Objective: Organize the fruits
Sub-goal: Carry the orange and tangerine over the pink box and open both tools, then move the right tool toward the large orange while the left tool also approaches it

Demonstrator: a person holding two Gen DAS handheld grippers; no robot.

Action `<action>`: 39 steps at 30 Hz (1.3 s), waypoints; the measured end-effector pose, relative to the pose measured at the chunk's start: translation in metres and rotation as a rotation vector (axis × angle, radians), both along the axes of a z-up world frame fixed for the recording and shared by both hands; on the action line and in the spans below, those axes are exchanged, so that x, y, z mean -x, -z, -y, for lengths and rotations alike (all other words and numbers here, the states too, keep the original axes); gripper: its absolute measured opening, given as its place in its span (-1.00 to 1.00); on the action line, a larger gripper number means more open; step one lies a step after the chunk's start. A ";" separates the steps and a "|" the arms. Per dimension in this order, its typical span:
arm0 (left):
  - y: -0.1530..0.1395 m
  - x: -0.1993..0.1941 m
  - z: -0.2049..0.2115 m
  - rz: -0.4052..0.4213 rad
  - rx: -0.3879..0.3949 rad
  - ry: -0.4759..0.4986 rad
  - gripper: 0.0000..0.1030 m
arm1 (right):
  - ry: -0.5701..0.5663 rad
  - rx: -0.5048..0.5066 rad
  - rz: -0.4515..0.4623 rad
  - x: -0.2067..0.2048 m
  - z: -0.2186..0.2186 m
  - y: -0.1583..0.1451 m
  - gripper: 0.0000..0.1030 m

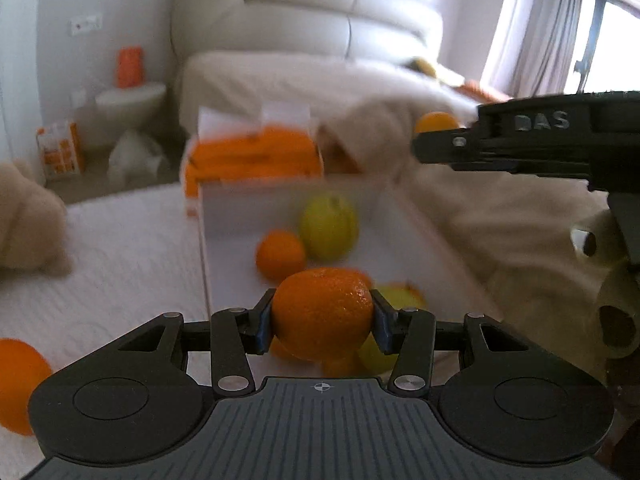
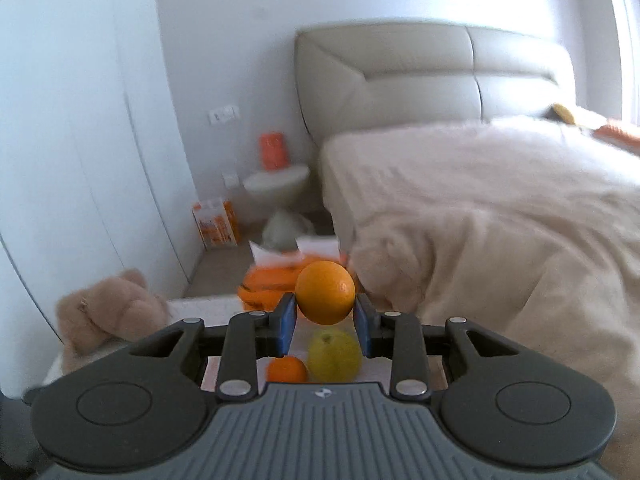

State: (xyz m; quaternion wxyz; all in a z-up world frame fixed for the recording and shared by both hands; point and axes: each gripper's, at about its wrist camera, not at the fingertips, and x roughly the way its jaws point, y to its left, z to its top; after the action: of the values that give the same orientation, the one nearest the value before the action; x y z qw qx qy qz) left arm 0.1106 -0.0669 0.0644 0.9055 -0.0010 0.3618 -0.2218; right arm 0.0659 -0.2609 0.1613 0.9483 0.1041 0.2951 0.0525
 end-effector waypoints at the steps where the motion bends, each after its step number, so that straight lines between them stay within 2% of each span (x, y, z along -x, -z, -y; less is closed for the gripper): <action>1: 0.006 -0.001 0.004 -0.007 -0.013 0.001 0.01 | -0.004 -0.003 -0.021 -0.004 0.000 0.010 -0.41; 5: 0.017 -0.003 0.006 -0.001 -0.040 -0.015 0.02 | -0.010 0.013 -0.110 -0.016 -0.009 0.050 -0.41; 7: 0.023 -0.006 0.010 -0.015 -0.087 -0.012 0.02 | -0.008 0.027 -0.137 -0.021 -0.014 0.064 -0.40; 10: 0.023 -0.002 0.016 0.025 -0.144 0.016 0.03 | -0.004 0.025 -0.169 -0.022 -0.015 0.074 -0.40; 15: 0.021 0.006 0.008 0.022 -0.110 0.003 0.04 | 0.003 0.043 -0.218 -0.026 -0.017 0.085 -0.37; 16: 0.020 0.009 0.007 0.032 -0.116 0.005 0.04 | 0.004 0.049 -0.227 -0.026 -0.019 0.087 -0.26; 20: 0.012 0.022 -0.005 0.080 -0.099 -0.024 -0.01 | 0.013 0.057 -0.221 -0.021 -0.020 0.086 -0.14; 22: 0.006 0.026 -0.015 0.096 -0.063 -0.036 -0.01 | 0.013 0.044 -0.211 -0.019 -0.021 0.084 0.11; 24: 0.002 0.031 -0.026 0.114 -0.040 -0.052 -0.01 | 0.018 0.029 -0.194 -0.015 -0.020 0.080 0.20; 25: 0.000 0.034 -0.031 0.120 -0.025 -0.057 -0.06 | 0.022 0.030 -0.185 -0.013 -0.021 0.078 0.20; 32: -0.003 0.050 -0.084 0.141 0.036 -0.162 -0.06 | 0.031 0.094 -0.115 0.002 -0.034 0.061 0.29; 39: -0.003 0.067 -0.147 0.183 0.054 -0.358 -0.06 | -0.043 0.136 -0.080 0.012 -0.062 0.051 0.34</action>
State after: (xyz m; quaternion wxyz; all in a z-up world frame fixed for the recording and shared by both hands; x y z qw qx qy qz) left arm 0.0431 0.0799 0.0675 0.9592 -0.0691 0.2659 -0.0661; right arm 0.0534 -0.1990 0.1102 0.9393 0.0351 0.3379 0.0486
